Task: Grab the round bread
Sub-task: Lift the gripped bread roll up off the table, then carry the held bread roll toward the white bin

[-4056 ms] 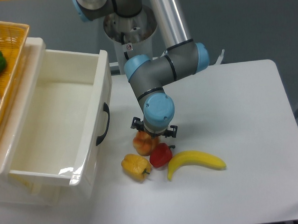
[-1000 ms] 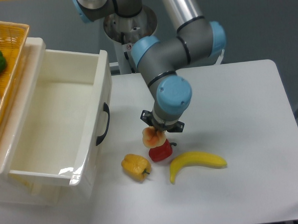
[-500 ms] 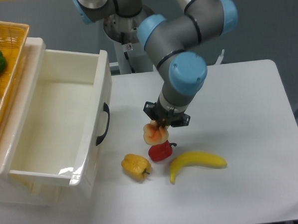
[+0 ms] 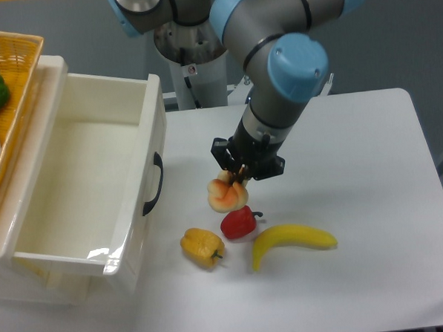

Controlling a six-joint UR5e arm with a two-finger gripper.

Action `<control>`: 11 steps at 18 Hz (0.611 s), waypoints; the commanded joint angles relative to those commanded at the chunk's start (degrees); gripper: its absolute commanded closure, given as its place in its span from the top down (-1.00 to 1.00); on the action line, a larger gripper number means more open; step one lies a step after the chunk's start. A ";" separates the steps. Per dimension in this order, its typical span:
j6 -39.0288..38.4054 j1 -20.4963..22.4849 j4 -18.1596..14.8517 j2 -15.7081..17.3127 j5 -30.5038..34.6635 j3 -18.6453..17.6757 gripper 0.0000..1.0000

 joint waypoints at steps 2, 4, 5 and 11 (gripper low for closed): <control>-3.18 0.00 0.26 0.18 -1.67 0.00 -0.89; -3.98 -0.17 0.18 0.79 -2.90 0.00 -0.89; -4.94 -0.09 0.18 1.49 -3.69 -0.09 -0.89; -10.21 -0.44 0.00 4.12 -6.68 -0.79 -0.89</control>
